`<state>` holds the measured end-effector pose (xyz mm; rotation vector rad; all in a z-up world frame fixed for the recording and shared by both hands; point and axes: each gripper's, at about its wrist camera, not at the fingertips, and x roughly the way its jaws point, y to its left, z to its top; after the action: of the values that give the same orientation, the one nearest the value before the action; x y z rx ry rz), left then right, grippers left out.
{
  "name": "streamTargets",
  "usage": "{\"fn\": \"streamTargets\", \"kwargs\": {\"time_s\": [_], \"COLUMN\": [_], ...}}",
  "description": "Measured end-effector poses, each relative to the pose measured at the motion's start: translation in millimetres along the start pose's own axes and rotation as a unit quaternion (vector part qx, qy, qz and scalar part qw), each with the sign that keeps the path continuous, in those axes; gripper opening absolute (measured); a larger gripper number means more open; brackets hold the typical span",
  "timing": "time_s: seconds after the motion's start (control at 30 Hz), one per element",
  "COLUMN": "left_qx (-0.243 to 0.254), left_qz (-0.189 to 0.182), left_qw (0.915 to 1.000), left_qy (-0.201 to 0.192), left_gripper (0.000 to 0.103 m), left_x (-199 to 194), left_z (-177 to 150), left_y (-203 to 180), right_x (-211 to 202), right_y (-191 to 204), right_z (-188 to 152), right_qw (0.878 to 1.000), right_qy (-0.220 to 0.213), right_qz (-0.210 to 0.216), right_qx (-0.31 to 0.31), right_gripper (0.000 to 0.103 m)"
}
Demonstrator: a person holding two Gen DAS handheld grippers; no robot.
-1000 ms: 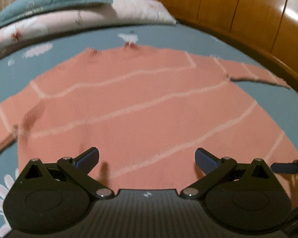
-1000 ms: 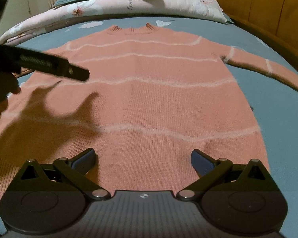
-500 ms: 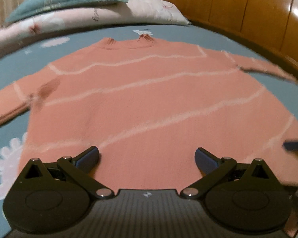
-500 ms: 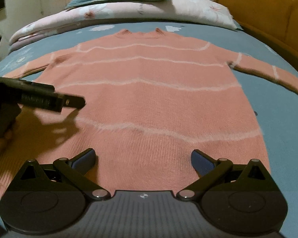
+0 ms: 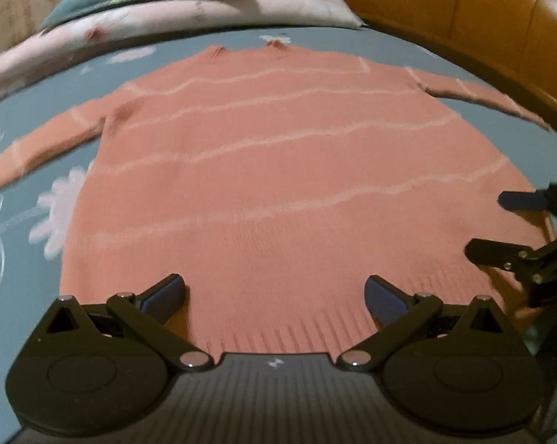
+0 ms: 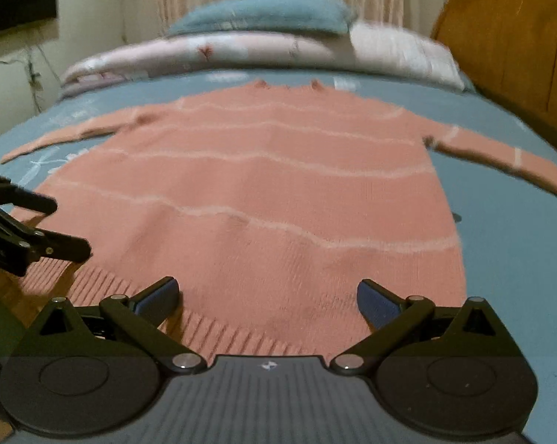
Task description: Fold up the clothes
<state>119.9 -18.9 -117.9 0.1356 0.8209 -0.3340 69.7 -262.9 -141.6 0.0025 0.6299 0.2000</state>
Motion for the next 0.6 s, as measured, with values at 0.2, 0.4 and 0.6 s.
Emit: {"fn": "streamTargets", "kwargs": {"time_s": [0.2,0.4,0.6], "left_qx": [0.02,0.008,-0.045], "left_qz": [0.006,-0.013,-0.014], "left_qw": [0.9998,0.9999,0.9988], "left_qy": [0.005,-0.009,0.011], "left_gripper": [0.102,0.102,0.102], "left_x": [-15,-3,32], "left_z": [-12,26,43], "left_y": [-6,-14,-8], "right_x": [-2,-5,-10], "right_y": [-3,1,-11], "right_z": [-6,-8,-7], "right_qw": [1.0,0.999,0.999], "right_qy": [-0.029,-0.04,-0.041], "right_qz": [0.005,-0.004,-0.012], "right_qx": [0.007,0.002,0.033], "right_gripper": [0.103,0.103,0.103]}}
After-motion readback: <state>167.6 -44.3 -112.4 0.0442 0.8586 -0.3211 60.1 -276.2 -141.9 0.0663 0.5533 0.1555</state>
